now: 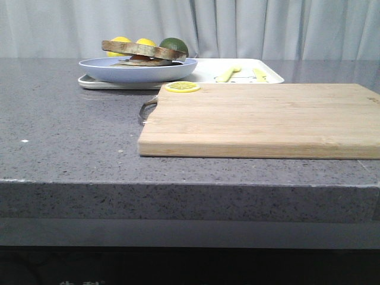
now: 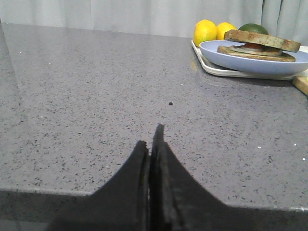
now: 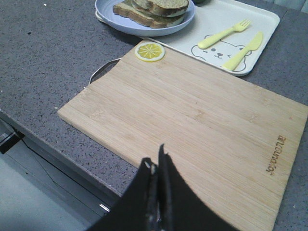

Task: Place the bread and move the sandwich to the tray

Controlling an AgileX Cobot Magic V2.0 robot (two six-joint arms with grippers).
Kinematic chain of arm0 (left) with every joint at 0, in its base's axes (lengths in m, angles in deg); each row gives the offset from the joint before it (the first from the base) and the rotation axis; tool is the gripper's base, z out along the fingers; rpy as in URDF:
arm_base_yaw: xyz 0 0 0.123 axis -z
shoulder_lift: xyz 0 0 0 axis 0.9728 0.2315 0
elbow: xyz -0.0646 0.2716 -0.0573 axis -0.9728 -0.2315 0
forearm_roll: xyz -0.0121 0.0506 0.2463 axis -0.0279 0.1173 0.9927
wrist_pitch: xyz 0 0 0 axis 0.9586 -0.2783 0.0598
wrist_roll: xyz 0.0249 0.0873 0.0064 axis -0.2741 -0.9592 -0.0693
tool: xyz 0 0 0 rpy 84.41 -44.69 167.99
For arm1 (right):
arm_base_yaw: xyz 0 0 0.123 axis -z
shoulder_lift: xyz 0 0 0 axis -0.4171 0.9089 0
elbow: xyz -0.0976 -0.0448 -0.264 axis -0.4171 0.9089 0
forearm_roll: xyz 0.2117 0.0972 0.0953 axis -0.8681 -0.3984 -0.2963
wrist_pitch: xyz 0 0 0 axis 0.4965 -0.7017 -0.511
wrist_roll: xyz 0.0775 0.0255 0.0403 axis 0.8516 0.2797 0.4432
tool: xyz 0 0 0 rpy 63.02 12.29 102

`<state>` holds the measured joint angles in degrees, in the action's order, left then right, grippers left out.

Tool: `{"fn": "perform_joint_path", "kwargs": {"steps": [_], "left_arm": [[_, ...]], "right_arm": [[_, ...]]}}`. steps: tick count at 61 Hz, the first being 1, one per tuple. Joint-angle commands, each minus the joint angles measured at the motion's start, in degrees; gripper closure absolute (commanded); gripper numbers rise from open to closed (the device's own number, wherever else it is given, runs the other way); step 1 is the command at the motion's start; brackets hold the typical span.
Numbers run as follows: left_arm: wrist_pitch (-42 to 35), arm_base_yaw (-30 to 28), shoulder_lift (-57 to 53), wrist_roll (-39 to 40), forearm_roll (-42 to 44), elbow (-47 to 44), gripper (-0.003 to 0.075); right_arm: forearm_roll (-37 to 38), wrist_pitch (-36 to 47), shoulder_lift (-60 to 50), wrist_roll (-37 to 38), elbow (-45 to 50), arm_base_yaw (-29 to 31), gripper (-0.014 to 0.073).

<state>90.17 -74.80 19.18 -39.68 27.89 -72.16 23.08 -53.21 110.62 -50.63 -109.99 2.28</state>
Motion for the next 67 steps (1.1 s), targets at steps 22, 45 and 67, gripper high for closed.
{"fn": "perform_joint_path", "kwargs": {"steps": [22,45,67], "left_arm": [[-12.89,0.32,-1.31,0.69,0.11,-0.74,0.0738],[-12.79,0.32,-1.2,0.69,0.11,-0.74,0.0738],[-12.79,0.32,-1.2,0.69,0.11,-0.74,0.0738]], "right_arm": [[-0.46,3.96,0.24,-0.1,-1.56,0.07,0.0661],[-0.46,3.96,0.24,-0.1,-1.56,0.07,0.0661],[-0.46,3.96,0.24,-0.1,-1.56,0.07,0.0661]]}}
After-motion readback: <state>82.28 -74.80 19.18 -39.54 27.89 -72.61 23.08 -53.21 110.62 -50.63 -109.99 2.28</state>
